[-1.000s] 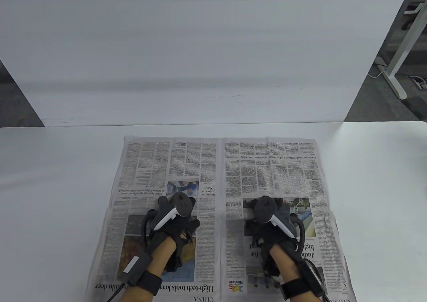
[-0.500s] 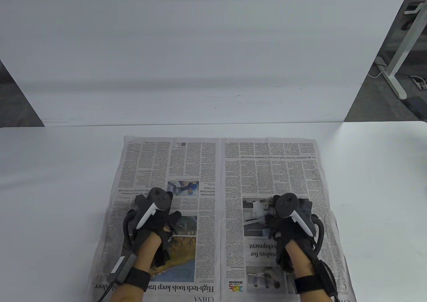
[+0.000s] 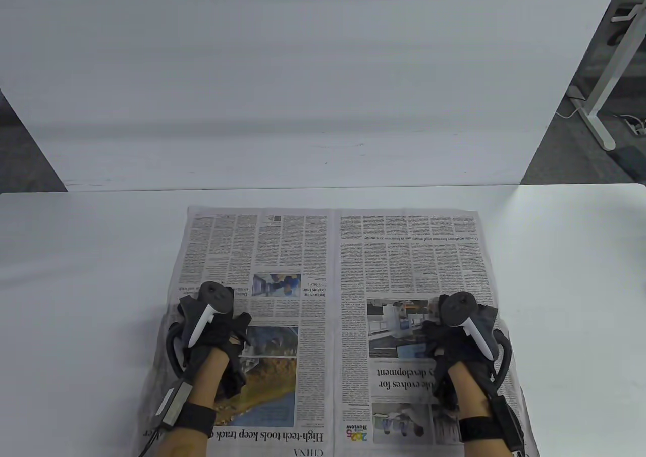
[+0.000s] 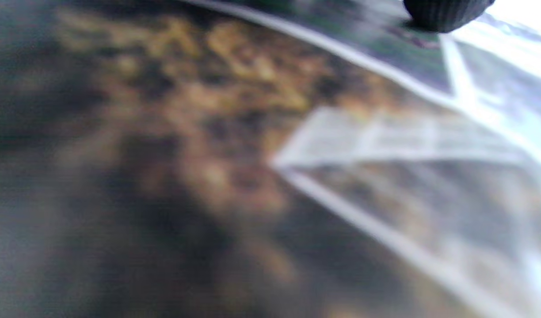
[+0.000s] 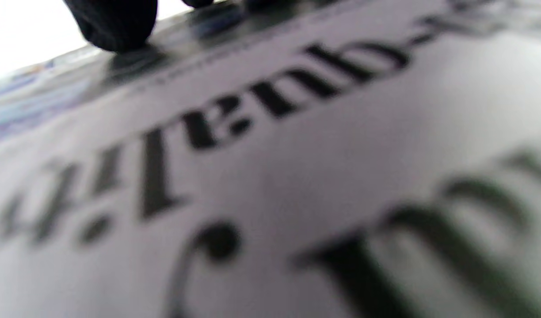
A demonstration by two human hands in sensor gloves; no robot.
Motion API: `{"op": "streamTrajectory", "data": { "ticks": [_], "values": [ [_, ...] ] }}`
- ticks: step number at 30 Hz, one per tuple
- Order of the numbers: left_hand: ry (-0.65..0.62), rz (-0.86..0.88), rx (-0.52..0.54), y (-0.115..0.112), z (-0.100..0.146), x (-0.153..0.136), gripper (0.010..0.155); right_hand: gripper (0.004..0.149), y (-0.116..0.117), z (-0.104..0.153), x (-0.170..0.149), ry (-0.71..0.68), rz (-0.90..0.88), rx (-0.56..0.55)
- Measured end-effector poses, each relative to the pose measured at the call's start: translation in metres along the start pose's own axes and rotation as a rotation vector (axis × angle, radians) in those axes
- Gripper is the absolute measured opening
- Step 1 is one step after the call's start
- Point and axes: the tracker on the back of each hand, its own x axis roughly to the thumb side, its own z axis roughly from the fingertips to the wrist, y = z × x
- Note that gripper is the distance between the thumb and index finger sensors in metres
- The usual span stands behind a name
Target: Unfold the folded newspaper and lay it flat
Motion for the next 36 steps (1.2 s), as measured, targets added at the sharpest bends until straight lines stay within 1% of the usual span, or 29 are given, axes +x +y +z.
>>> {"op": "streamTrajectory", "data": {
  "ticks": [5,10,12,15,17,19,21,22,23,26,28,32,35,36],
  "values": [
    [0.059,0.014,0.011,0.004,-0.001,-0.009,0.073,0.073,-0.001,0.000,-0.001,0.011,-0.005,-0.005],
    [0.068,0.028,0.008,0.005,-0.002,-0.011,0.073,0.073,-0.002,0.001,-0.001,0.014,-0.004,-0.006],
    [0.082,-0.005,0.046,0.006,0.000,-0.009,0.072,0.073,-0.002,0.001,-0.001,0.011,-0.001,-0.012],
    [0.054,-0.040,0.030,0.016,0.012,-0.001,0.073,0.073,-0.006,0.003,0.002,-0.009,0.008,-0.040],
    [0.005,-0.050,0.058,0.026,0.025,0.010,0.073,0.073,-0.011,0.009,0.009,-0.045,0.007,-0.012],
    [-0.034,-0.094,0.020,0.031,0.037,0.023,0.072,0.073,-0.015,0.017,0.020,-0.077,0.016,-0.013],
    [-0.053,-0.135,-0.067,0.031,0.046,0.033,0.071,0.072,-0.017,0.026,0.032,-0.111,0.041,-0.004],
    [-0.058,-0.143,-0.085,0.030,0.048,0.036,0.069,0.072,-0.018,0.028,0.034,-0.117,0.046,-0.003],
    [-0.080,-0.164,-0.113,0.028,0.053,0.041,0.067,0.072,-0.018,0.033,0.042,-0.138,0.060,0.022],
    [-0.093,-0.211,-0.134,0.023,0.061,0.051,0.063,0.069,-0.019,0.044,0.055,-0.178,0.085,0.084],
    [-0.098,-0.224,-0.169,0.021,0.065,0.056,0.061,0.066,-0.019,0.050,0.061,-0.193,0.088,0.120],
    [-0.106,-0.226,-0.183,0.018,0.069,0.060,0.059,0.062,-0.018,0.056,0.067,-0.197,0.140,0.118],
    [-0.102,-0.255,-0.209,0.014,0.066,0.060,0.059,0.062,-0.013,0.053,0.066,-0.178,0.154,0.163],
    [-0.095,-0.273,-0.214,0.013,0.064,0.059,0.059,0.062,-0.013,0.053,0.066,-0.180,0.152,0.158]
  ]
}}
